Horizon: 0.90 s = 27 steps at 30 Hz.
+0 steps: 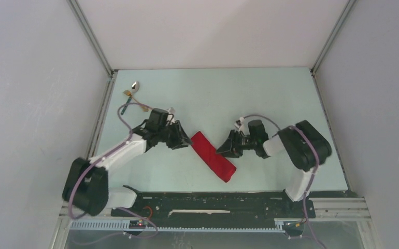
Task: Fold the napkin into a case and place the utensils inside
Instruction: Turn over the smaller rectangle-folded napkin at the center of the board, then smooth out the smaller rectangle-folded napkin at the center of the board.
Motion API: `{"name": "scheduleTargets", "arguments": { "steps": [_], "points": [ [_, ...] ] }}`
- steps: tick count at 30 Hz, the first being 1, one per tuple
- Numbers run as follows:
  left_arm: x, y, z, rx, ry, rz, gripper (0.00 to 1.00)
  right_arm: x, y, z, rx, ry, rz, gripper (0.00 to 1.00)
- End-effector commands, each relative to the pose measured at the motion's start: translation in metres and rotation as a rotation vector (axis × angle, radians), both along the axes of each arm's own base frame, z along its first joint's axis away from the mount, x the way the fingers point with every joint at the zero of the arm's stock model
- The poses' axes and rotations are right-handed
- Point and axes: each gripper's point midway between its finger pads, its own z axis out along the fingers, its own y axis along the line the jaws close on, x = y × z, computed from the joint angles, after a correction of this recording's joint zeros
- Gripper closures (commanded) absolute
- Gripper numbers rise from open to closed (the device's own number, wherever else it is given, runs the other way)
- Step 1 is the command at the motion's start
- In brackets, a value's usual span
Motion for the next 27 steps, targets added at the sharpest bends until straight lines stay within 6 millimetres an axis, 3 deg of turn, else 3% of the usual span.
{"name": "scheduleTargets", "arguments": {
  "steps": [1,3,5,8,11,13,16,19,20,21,23,27],
  "points": [
    [0.033,-0.061,0.027,-0.185,-0.044,-0.066,0.65,0.0,-0.056,-0.006,-0.498,-0.109,0.033,0.43],
    [0.044,-0.075,0.022,-0.199,-0.033,-0.071,0.71,0.008,-0.075,0.016,-0.647,-0.189,0.0,0.39],
    [0.054,-0.084,0.013,-0.191,-0.022,-0.073,0.78,0.008,-0.079,0.04,-0.737,-0.264,0.007,0.36],
    [0.066,-0.089,-0.006,-0.171,0.007,-0.059,0.84,-0.023,-0.036,0.07,-0.546,-0.271,0.116,0.37],
    [0.073,-0.089,-0.03,-0.135,0.047,-0.04,0.88,-0.058,0.0,0.085,-0.356,-0.267,0.201,0.4],
    [0.077,-0.088,-0.045,-0.108,0.067,-0.032,0.9,-0.071,0.004,0.08,-0.294,-0.247,0.208,0.41],
    [0.082,-0.081,-0.071,-0.05,0.094,0.001,0.92,-0.076,-0.008,0.049,-0.296,-0.182,0.186,0.45],
    [0.083,-0.067,-0.095,0.021,0.13,0.032,0.93,-0.068,-0.037,0.004,-0.497,-0.199,0.13,0.46],
    [0.083,-0.063,-0.097,0.04,0.133,0.034,0.93,-0.067,-0.042,-0.002,-0.554,-0.212,0.142,0.46],
    [0.084,-0.061,-0.097,0.06,0.128,0.031,0.92,-0.065,-0.049,-0.006,-0.621,-0.217,0.146,0.46],
    [0.086,-0.058,-0.088,0.088,0.108,0.013,0.92,-0.063,-0.05,0.004,-0.659,-0.239,0.153,0.46],
    [0.086,-0.063,-0.038,0.042,0.029,-0.03,0.79,-0.067,-0.034,0.051,-0.631,-0.341,0.174,0.42]
  ]
}}
